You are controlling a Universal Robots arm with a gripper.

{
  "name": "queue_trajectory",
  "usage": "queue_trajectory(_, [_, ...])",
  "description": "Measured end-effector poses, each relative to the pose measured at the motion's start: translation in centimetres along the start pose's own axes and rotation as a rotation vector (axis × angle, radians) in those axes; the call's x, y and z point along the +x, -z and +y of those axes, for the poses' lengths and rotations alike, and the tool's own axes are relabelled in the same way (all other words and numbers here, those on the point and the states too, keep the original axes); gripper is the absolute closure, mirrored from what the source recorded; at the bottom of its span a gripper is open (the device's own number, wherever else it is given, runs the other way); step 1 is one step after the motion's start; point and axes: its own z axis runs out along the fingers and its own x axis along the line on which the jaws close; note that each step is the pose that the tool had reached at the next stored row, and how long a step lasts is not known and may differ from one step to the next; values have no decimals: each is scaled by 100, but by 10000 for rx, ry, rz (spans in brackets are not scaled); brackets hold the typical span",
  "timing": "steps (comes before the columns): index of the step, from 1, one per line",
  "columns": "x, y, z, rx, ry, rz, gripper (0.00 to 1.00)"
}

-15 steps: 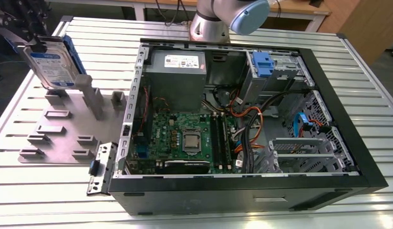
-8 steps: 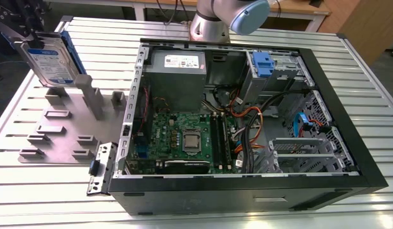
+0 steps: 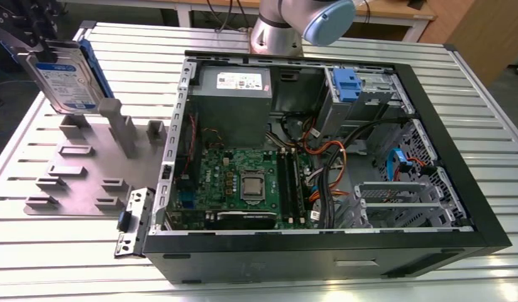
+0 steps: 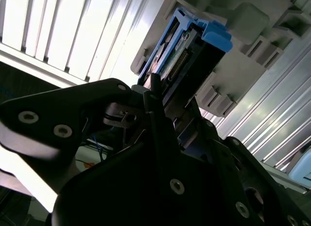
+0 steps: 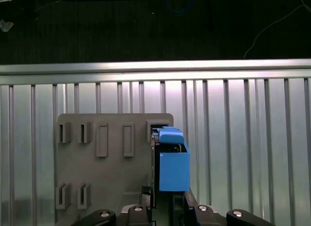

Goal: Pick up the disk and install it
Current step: 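Pick up the disk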

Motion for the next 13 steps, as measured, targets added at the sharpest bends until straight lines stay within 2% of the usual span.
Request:
queue_trajectory(9, [-1, 19, 0, -1, 0, 1, 65])
queue_trajectory(13, [-2, 46, 1, -1, 0, 1, 65])
